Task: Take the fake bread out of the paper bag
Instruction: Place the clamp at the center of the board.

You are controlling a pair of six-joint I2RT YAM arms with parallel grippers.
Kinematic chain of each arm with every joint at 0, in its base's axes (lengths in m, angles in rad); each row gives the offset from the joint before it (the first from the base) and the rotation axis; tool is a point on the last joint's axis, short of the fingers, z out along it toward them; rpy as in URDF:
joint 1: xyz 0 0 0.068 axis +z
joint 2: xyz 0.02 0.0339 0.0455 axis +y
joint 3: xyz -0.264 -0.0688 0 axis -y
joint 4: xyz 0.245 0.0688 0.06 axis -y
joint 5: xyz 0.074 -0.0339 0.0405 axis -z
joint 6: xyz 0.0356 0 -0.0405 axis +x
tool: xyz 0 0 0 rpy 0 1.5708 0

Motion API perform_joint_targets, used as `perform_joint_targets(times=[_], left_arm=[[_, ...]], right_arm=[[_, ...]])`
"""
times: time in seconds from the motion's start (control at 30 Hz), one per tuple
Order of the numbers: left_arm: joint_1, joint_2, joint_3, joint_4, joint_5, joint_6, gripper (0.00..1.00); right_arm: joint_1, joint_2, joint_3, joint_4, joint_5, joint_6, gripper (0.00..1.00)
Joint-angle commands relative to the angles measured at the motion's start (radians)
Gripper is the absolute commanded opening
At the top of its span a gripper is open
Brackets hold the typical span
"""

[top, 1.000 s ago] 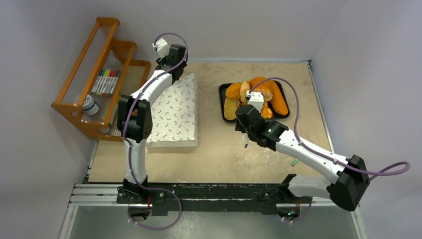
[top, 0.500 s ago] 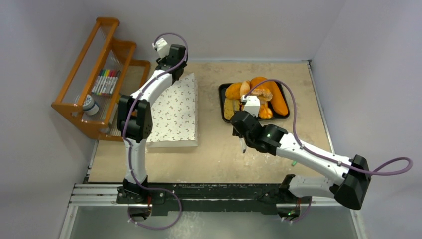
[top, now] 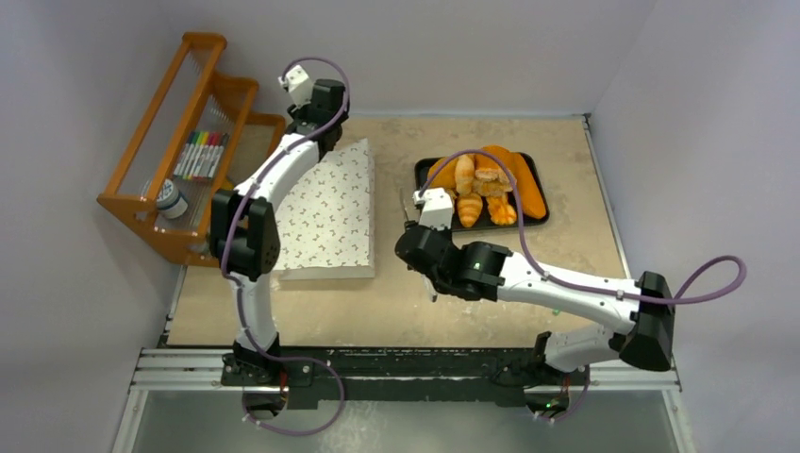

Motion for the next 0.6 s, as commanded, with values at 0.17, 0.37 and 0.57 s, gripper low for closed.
perform_joint_targets(times=[0.17, 0.37, 0.57], left_arm=[[-0.005, -0.267, -0.25, 0.141, -0.01, -0.023, 0.56], [-0.006, -0.373, -0.41, 0.191, 0.016, -0.041, 0.56], [-0.014, -0.454, -0.515, 0.216, 0.016, -0.038, 0.56]], right_arm=[[0.029, 0.121, 0.024, 0.116, 0.017, -0.012, 0.46], [0.029, 0.225, -0.014, 0.199, -0.047, -0.017, 0.47], [0.024, 0.336, -0.051, 0.291, -0.091, -0.029, 0.5]])
